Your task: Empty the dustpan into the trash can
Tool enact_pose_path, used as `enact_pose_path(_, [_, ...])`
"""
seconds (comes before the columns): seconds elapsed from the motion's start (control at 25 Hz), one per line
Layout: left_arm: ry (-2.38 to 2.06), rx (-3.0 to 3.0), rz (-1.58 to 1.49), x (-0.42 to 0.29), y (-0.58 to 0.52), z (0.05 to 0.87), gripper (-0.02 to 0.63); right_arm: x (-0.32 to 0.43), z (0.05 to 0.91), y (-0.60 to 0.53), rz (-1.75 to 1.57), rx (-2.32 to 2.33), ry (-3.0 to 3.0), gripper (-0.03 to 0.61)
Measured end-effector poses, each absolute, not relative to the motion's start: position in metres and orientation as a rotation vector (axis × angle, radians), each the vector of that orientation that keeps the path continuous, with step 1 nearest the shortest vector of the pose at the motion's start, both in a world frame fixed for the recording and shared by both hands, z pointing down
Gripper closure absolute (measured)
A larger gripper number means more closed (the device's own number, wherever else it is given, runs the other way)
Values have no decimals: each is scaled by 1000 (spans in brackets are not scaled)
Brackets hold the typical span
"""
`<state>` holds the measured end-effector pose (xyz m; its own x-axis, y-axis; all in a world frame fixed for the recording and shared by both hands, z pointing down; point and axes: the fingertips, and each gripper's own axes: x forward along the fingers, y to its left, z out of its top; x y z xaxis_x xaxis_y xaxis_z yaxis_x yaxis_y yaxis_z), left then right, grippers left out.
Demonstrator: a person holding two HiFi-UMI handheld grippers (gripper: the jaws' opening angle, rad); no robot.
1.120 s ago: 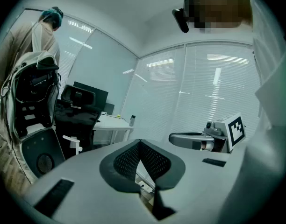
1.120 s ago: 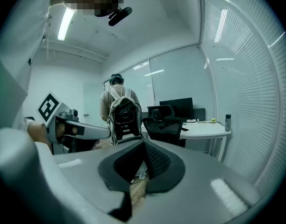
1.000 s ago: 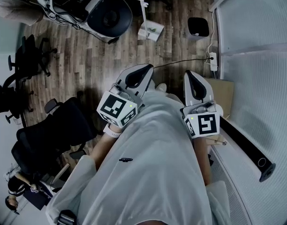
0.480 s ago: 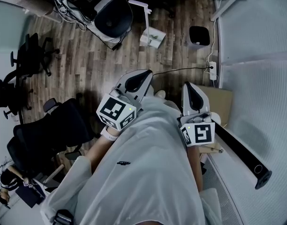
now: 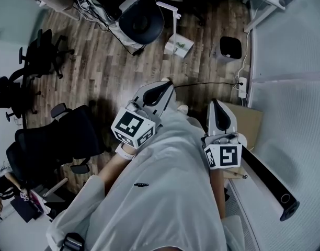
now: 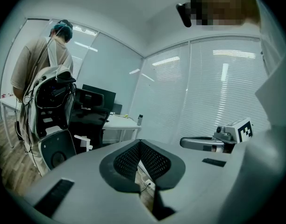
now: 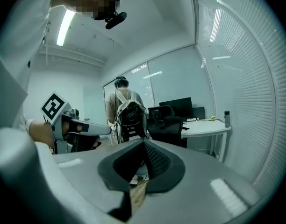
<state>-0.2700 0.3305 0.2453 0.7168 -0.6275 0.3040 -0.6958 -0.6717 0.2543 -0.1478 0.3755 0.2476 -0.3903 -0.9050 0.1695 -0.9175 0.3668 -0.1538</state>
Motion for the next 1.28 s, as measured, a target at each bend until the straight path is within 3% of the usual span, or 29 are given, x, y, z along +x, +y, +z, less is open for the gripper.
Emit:
enact_pose_path(0.68, [-1038,2522,256,-274,235,261,615,-149,262,288,421,1666,-2518,574])
enact_pose_path(1.28, [-1012,2534,270,-290,15,255,615,-167,224,67,348,1653,-2514,574])
